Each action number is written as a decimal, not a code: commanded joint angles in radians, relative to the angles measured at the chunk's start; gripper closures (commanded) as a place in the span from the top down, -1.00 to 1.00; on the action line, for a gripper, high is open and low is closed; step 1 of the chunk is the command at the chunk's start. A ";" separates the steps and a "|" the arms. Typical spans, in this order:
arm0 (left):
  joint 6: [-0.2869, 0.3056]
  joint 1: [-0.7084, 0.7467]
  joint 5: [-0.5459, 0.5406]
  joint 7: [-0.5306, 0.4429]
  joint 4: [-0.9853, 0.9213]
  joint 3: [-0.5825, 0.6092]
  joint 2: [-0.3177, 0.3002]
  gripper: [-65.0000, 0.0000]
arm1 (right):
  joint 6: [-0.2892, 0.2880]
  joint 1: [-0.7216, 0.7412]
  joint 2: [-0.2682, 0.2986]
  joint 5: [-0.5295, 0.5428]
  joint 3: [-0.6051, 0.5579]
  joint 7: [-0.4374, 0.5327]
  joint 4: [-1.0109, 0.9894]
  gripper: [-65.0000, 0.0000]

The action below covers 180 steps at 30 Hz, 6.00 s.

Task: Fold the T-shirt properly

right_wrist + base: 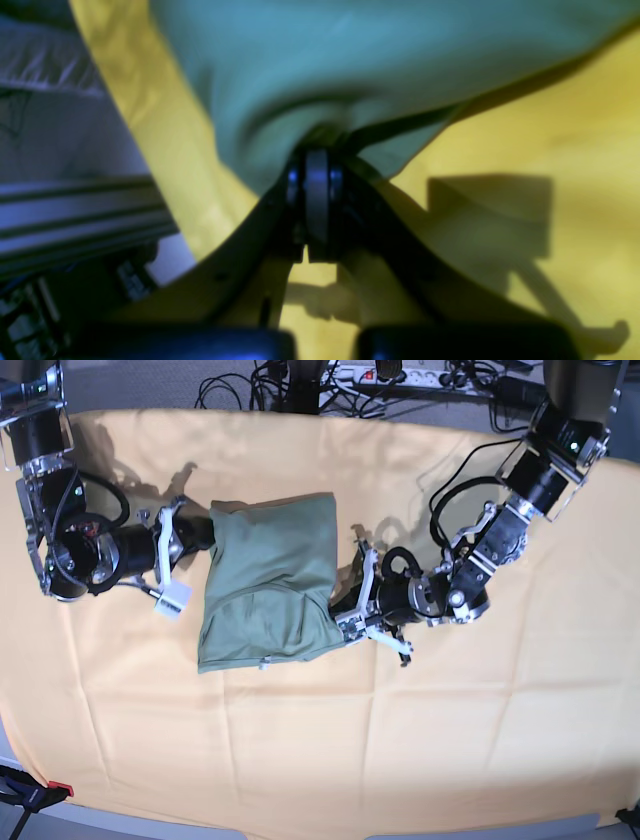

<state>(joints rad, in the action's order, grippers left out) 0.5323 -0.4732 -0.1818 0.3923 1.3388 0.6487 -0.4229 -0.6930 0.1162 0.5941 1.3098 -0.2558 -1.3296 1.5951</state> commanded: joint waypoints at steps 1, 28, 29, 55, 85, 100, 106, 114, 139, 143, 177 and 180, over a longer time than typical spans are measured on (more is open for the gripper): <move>0.000 -0.047 -0.010 -0.027 0.017 -0.008 -0.006 -1.00 | -0.005 0.019 0.016 0.021 0.010 0.008 0.018 -1.00; 0.166 -0.037 -0.798 0.489 0.138 -0.493 -0.049 -1.00 | -0.005 -0.131 -0.108 -0.066 0.253 0.122 0.018 -1.00; 0.166 -0.030 -0.816 0.504 0.139 -0.493 -0.053 -1.00 | -0.005 -0.137 -0.118 -0.043 0.253 0.108 0.018 -1.00; 0.166 0.000 -1.256 0.830 0.142 -0.493 -0.114 -1.00 | -0.005 -0.147 -0.132 0.174 0.702 -0.067 0.027 -1.00; 0.119 0.956 -1.302 1.004 1.003 -1.117 -0.328 -1.00 | -0.005 -0.984 -0.202 0.174 1.138 -0.067 0.627 -1.00; 0.114 1.601 -1.218 0.990 1.007 -1.277 -0.231 -1.00 | -0.005 -1.305 -0.333 0.174 1.109 -0.067 0.578 -1.00; 0.114 1.639 -1.150 0.965 0.745 -1.242 -0.150 -1.00 | -0.005 -1.298 -0.330 0.174 0.954 -0.067 0.371 -1.00; 0.129 1.512 -1.046 0.853 0.378 -1.057 -0.143 -1.00 | -0.005 -1.173 -0.320 -0.127 0.691 0.052 0.081 -1.00; -0.071 0.869 -0.233 -0.072 -0.579 -0.513 0.027 -1.00 | 0.036 -0.631 -0.313 -1.136 0.281 1.147 -0.828 -1.00; -0.174 0.850 -0.181 -0.379 -0.659 -0.448 0.044 -1.00 | 0.138 -0.577 -0.319 -1.210 0.205 1.270 -0.901 -1.00; -0.492 0.772 0.005 -0.550 -0.863 -0.454 0.354 -1.00 | 0.512 -0.534 -0.443 -1.371 -0.021 1.444 -0.932 -1.00; -0.492 0.772 0.005 -0.550 -0.863 -0.454 0.353 -1.00 | 0.521 -0.531 -0.451 -1.371 -0.021 1.442 -0.932 -1.00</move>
